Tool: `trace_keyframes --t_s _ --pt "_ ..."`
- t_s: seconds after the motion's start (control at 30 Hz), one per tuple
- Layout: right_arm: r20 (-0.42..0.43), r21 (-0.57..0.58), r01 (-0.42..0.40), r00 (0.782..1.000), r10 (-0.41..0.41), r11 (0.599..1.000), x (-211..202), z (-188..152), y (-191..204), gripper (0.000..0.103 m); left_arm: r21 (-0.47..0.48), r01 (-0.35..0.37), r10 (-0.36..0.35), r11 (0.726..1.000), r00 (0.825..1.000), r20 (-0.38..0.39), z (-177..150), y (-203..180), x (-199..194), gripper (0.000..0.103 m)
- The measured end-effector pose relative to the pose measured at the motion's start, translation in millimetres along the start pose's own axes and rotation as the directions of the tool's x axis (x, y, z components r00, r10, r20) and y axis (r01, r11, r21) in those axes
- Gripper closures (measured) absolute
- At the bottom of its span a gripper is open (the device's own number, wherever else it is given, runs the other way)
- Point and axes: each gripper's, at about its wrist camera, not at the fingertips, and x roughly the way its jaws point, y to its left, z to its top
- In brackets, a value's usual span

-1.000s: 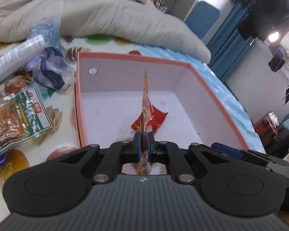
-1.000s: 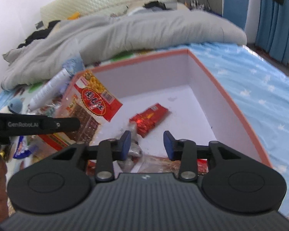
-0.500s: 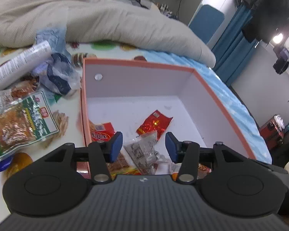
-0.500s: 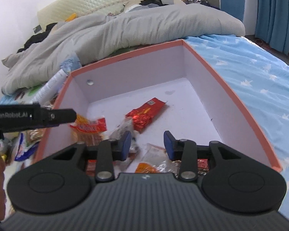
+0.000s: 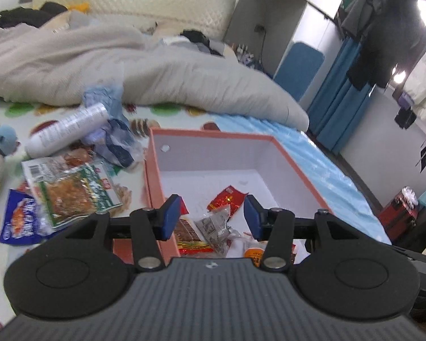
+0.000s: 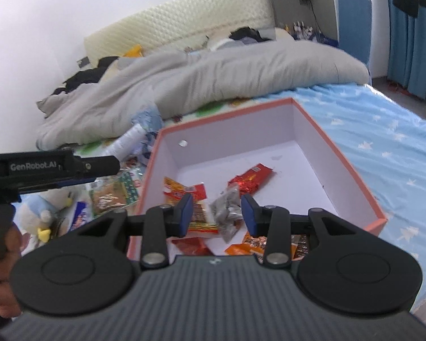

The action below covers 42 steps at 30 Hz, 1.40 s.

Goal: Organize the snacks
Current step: 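Withdraw both tools from the pink box back toward the snacks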

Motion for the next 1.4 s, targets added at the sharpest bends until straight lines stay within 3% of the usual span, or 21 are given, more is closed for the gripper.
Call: trace_keyframes --t_s 0.33,0.5,0.8,1.03,1.4 --pt "0.056 -0.05 -0.059 0.997 0.061 0.997 -54 -21 29 0.062 -0.047 -0.069 0.073 0.997 0.993 0.094 -31 18 -94 0.048" --pt "0.093 -0.099 -0.071 0.992 0.08 0.993 -75 -36 49 0.062 -0.067 -0.07 0.078 0.995 0.989 0.127 -57 33 -128 0.048" --pt "0.043 -0.121 -0.125 0.99 0.131 0.985 -88 -69 89 0.061 -0.116 -0.105 0.118 0.988 0.987 0.108 -110 67 -171 0.048" --pt "-0.024 -0.15 -0.161 0.987 0.159 0.976 -79 -89 111 0.061 -0.17 -0.127 0.139 0.977 0.988 0.061 -142 100 -175 0.046" --pt "-0.051 -0.106 -0.212 0.977 0.208 0.971 -37 -78 124 0.061 -0.286 -0.134 0.151 0.949 0.988 0.037 -147 157 -135 0.042"
